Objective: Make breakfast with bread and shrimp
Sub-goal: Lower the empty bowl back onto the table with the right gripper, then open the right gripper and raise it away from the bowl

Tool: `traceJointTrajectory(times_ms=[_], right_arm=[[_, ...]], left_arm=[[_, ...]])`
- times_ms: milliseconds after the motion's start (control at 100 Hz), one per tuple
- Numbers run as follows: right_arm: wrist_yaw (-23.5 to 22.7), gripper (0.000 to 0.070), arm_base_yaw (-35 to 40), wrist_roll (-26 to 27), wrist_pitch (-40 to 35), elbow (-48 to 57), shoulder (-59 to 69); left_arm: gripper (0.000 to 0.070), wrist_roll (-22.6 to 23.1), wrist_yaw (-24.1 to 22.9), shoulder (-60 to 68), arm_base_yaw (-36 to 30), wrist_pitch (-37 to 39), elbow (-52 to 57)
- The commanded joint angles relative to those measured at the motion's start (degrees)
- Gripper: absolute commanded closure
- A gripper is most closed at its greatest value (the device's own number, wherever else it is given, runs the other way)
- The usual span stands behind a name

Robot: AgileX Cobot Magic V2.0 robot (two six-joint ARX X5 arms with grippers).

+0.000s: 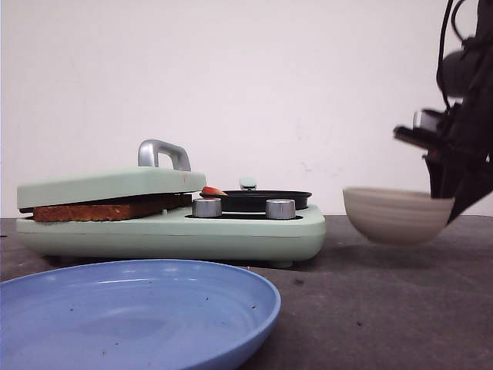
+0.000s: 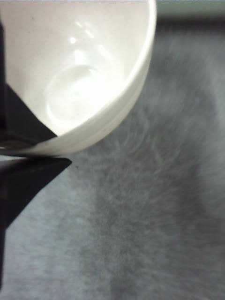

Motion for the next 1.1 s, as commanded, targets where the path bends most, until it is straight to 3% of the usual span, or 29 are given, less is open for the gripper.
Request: traceJointTrajectory(times_ms=[0,550,620,760,840,1090], right_arm=[[0.3,0.07,0.1,-0.7,1.0,0.9,1.4],[1.5,0.0699,0.1,-0.7,3.2,0.9,2.8],[1.5,0.0649,0.2,-0.7,3.2,0.9,2.8],[1.5,0.0421,0.5,-0.7,3.3,0.9,2.8],[1.5,0.0331,0.6,-0.7,3.3,0.9,2.8],[1.3,0.0312,0.5,-1.0,3.3,0.9,2.1]], left_arm=[[0.0422,0.3,0.2,0.2,-0.1,0.7,0.4],[0.0422,0.3,0.2,0.2,-0.1,0.7,0.4],[0.0422,0.3,0.2,0.2,-0.1,0.7,0.4],[0.0422,0.3,0.2,0.2,-0.1,0.7,0.4],[0.0422,0.3,0.2,0.2,-0.1,0.6,0.4],[0.0422,0.3,0.2,0.2,-0.1,0.6,0.4]])
